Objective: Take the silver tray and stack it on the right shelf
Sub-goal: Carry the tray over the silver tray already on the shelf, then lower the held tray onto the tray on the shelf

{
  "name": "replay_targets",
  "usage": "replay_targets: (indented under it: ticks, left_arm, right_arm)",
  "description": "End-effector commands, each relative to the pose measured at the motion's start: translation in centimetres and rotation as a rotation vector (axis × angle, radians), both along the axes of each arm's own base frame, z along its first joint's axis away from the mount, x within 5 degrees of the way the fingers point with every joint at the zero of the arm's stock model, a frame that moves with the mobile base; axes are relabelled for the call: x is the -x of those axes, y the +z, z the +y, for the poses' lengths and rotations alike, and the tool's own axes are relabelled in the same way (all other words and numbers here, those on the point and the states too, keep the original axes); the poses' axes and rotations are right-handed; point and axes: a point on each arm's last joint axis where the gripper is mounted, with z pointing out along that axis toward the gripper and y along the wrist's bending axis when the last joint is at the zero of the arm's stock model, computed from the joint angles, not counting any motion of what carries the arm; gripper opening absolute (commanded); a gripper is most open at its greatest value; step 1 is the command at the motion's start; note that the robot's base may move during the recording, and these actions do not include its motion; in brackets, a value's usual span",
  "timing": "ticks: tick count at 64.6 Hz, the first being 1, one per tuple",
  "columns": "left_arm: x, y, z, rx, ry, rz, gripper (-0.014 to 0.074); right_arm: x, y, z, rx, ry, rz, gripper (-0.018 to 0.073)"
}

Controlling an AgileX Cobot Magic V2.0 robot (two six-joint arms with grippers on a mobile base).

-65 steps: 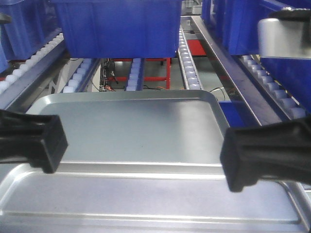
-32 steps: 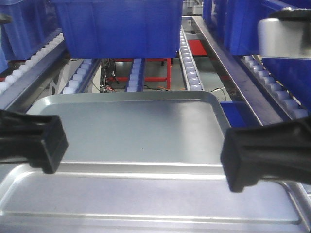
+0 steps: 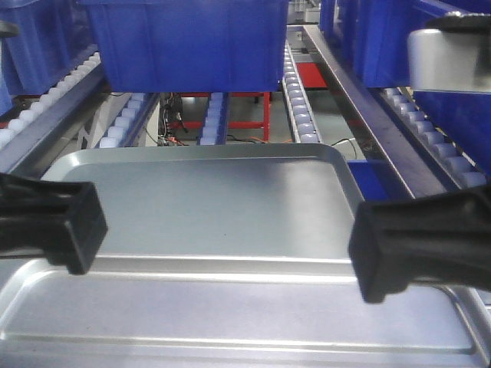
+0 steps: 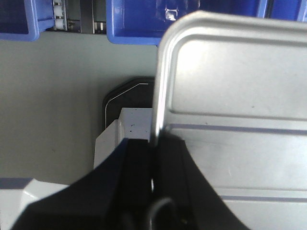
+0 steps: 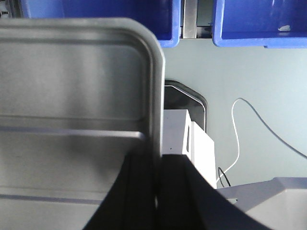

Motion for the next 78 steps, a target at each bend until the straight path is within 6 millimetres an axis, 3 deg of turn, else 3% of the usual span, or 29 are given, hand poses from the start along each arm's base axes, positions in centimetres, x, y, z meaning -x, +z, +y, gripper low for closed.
replay_targets:
  ticks: [1, 16, 24, 35, 45, 59, 68, 78]
  left_arm:
    - [-0.1, 0.8, 2.3, -0.227, -0.03, -0.024, -0.0092]
    - [-3.0, 1.8, 1.7, -0.057, -0.068, -0.079, -0.009]
    - [-5.5, 2.2, 2.1, 0.061, -0.112, -0.107, -0.009]
    - [-8.6, 2.3, 3.7, 0.12, -0.078, -0.184, -0.009]
    - [-11.6, 2.0, 4.6, 0.161, -0.105, -0.208, -0.009]
    - [-16.0, 1.5, 4.9, 0.188, -0.05, -0.214, -0.009]
    - [-17.6, 1.0, 4.3, 0.184, -0.043, -0.209, -0.009]
    - [-18.3, 0.2, 3.8, 0.182, -0.045, -0.206, -0.0091]
  right_arm:
    - [0.1, 0.6, -2.4, 0.224, -0.01, 0.003, 0.0058]
    - [-1.8, 2.6, 0.6, -0.041, 0.165, -0.188, 0.0058]
    - [-4.4, 3.6, 1.4, -0.161, 0.131, -0.289, 0.0058]
    - [-8.2, 4.1, 1.7, -0.18, 0.096, -0.355, 0.0058]
    - [-12.3, 3.9, 2.9, -0.199, 0.085, -0.41, 0.0058]
    - [-16.1, 2.7, 4.2, -0.186, 0.076, -0.424, 0.0058]
    - [-17.6, 1.3, 4.1, -0.165, 0.044, -0.397, 0.0058]
    - [-17.8, 1.3, 4.2, -0.169, 0.044, -0.399, 0.0058]
